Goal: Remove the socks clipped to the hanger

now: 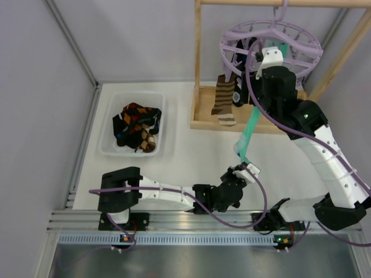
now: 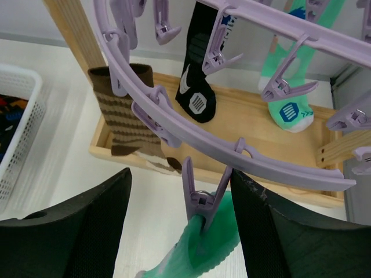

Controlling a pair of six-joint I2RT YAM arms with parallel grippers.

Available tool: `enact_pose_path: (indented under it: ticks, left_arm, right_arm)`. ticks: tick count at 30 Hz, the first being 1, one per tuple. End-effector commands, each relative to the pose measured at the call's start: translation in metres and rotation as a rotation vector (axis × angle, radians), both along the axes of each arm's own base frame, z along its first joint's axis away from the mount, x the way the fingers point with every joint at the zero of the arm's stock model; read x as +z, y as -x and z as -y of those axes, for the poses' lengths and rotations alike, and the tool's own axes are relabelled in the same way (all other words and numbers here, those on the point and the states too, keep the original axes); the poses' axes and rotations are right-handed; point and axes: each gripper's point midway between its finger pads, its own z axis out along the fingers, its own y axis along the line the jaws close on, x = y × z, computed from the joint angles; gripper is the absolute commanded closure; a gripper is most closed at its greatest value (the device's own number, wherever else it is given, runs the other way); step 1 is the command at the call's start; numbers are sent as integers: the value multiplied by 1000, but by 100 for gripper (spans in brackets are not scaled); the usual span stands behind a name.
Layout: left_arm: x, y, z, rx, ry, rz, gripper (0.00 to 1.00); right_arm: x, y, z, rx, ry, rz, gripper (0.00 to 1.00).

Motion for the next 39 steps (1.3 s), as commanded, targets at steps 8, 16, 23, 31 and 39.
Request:
enact_pose_path:
  ticks: [8, 16, 23, 31, 39]
  left_arm:
    - [16, 10, 10, -14, 49, 3, 100]
    - [16, 11, 11, -15, 58, -2, 100]
    - [17, 12, 10, -14, 59, 0, 100]
    - [13, 14, 8, -9, 52, -1, 100]
    - [-2, 17, 0, -11, 61, -36, 100]
  right_arm:
    - [14, -3, 27, -156, 86, 57, 38]
    - [16, -3, 37, -206, 115, 79, 45]
    - [7, -6, 31, -188, 113, 69, 50]
    - [13, -7, 27, -170, 84, 92, 73]
    - [18, -2, 23, -134, 47, 111, 93]
